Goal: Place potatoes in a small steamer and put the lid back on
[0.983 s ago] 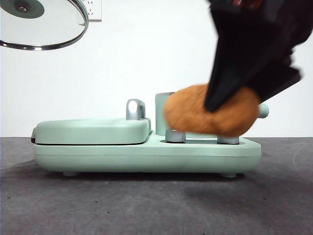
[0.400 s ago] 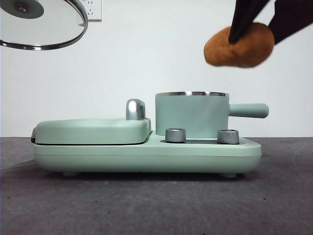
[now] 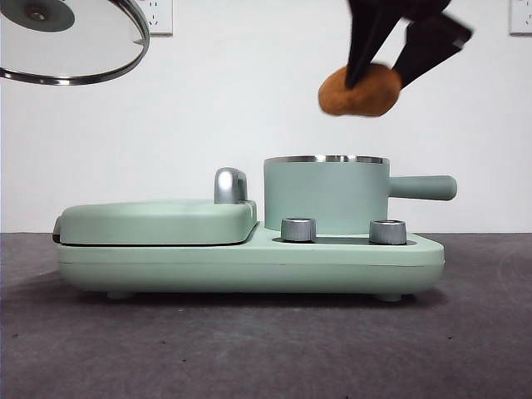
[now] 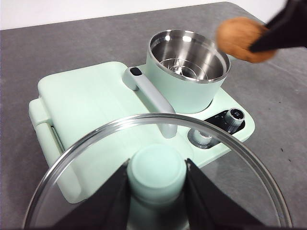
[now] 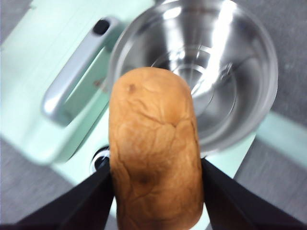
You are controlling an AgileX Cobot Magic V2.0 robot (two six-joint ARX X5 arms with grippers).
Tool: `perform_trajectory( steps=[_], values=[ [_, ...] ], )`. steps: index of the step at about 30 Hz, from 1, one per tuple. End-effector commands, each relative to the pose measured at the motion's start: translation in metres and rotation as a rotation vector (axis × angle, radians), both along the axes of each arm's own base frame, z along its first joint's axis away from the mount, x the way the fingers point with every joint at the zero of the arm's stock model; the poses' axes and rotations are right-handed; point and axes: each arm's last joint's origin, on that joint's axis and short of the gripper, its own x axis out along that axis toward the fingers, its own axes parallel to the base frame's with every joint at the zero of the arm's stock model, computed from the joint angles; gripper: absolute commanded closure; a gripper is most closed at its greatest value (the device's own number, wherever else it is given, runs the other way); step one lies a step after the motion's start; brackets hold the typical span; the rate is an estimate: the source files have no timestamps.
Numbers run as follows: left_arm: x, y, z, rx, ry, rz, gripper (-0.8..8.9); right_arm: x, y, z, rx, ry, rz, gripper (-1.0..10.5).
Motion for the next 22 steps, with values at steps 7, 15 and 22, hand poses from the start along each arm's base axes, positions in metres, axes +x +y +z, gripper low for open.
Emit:
perform_trajectory(
  steps=[7, 15, 22],
  values=[
    [0.001, 0.000, 0.007, -0.007, -0.041, -0.005, 8.05, 0.063, 0.024, -0.025, -0.042, 0.010, 0.037, 6.9],
    [0.001, 0.000, 0.007, -0.007, -0.041, -0.005, 8.05, 0.086, 0.033, -0.060, -0.098, 0.049, 0.037, 6.9],
    [0.000, 0.000, 0.006, -0.004, -0.031, -0.005, 8.05, 0.092, 0.035, -0.069, -0.125, 0.036, 0.044, 6.1]
  ],
)
